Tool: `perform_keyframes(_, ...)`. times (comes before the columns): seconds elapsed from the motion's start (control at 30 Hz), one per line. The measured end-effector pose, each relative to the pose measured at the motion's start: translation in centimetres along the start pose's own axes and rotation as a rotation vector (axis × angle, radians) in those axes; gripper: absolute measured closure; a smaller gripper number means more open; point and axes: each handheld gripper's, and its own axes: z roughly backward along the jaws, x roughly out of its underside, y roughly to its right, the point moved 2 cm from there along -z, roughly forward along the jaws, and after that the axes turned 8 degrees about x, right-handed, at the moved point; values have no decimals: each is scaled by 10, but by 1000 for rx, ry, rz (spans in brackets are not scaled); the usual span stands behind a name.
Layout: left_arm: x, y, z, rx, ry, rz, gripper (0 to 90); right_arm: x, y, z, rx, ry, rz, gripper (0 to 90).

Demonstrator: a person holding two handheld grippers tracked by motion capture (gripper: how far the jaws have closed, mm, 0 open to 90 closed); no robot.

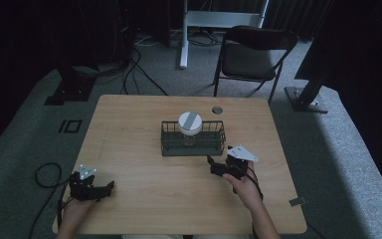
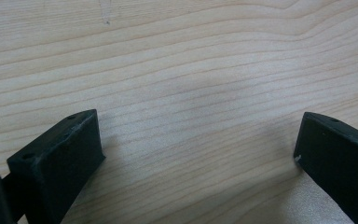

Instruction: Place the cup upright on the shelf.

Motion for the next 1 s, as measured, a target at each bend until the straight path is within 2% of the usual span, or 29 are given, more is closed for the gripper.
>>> perform_keyframes(0.37, 0, 0, 0, 0, -1, -2, 12, 21, 10, 3, 10, -37, 2, 108)
perform_keyframes(1.0, 0, 0, 0, -1, 0, -2, 12, 45, 26, 5, 43, -95, -3, 108)
